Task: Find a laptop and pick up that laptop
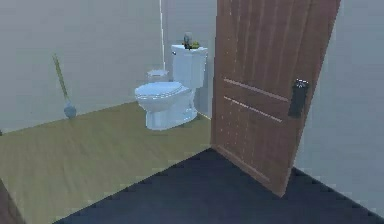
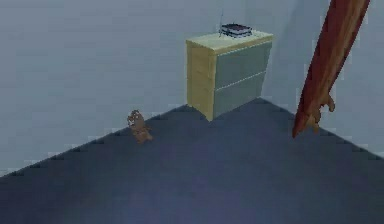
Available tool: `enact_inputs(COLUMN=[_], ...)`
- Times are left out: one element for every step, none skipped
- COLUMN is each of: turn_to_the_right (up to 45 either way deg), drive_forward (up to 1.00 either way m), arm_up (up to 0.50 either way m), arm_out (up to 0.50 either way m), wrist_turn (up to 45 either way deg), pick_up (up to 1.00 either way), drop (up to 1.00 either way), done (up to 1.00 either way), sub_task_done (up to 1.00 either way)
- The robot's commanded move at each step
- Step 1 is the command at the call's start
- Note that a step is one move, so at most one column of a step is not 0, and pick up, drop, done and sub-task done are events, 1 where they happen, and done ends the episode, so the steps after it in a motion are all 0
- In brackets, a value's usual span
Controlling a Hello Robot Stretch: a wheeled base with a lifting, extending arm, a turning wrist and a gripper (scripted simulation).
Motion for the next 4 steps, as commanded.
enact_inputs(turn_to_the_right=[0.0, -39.0, 0.0, 0.0], drive_forward=[0.65, 0.0, 0.15, 1.0], arm_up=[0.0, 0.0, 0.0, 0.0], arm_out=[0.0, 0.0, 0.0, 0.0], wrist_turn=[0.0, 0.0, 0.0, 0.0], pick_up=[0.0, 0.0, 0.0, 0.0], drop=[0.0, 0.0, 0.0, 0.0], done=[0.0, 0.0, 0.0, 0.0], sub_task_done=[0.0, 0.0, 0.0, 0.0])
